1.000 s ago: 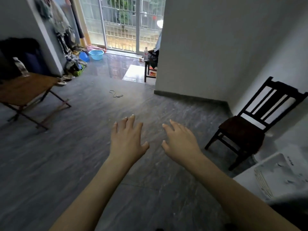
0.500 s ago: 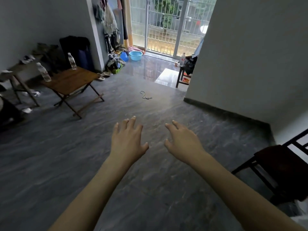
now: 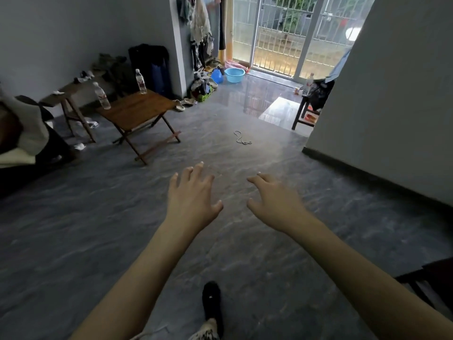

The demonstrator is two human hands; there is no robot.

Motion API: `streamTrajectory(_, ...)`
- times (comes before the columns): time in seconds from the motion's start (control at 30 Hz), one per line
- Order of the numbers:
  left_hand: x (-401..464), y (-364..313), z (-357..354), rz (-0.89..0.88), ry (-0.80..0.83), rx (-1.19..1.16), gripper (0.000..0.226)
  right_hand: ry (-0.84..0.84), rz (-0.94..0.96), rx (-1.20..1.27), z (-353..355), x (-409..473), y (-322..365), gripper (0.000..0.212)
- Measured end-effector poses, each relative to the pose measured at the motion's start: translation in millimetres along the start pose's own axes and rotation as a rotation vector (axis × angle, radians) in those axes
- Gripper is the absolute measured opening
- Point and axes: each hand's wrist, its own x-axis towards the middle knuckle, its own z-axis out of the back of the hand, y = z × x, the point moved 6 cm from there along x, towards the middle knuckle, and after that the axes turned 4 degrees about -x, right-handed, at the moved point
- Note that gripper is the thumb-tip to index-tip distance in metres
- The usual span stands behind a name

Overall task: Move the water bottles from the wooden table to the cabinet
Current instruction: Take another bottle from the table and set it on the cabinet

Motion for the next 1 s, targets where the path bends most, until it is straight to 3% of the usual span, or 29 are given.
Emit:
streamTrajectory(0.23, 94, 33, -9, 0.060, 0.030, -0.006, 0.075, 0.056, 0.080, 0.091, 12, 120, 20, 0.057)
streamTrajectory(0.47, 222, 73, 15, 0.098, -0.041, -0.024, 0.072, 0.050, 0.110, 0.018, 39, 253, 16, 0.058)
streamTrajectory(1.0, 421, 110, 9, 0.143, 0.029, -0.020, 0.074, 0.026, 0.158, -0.022, 48, 468, -8, 0.062)
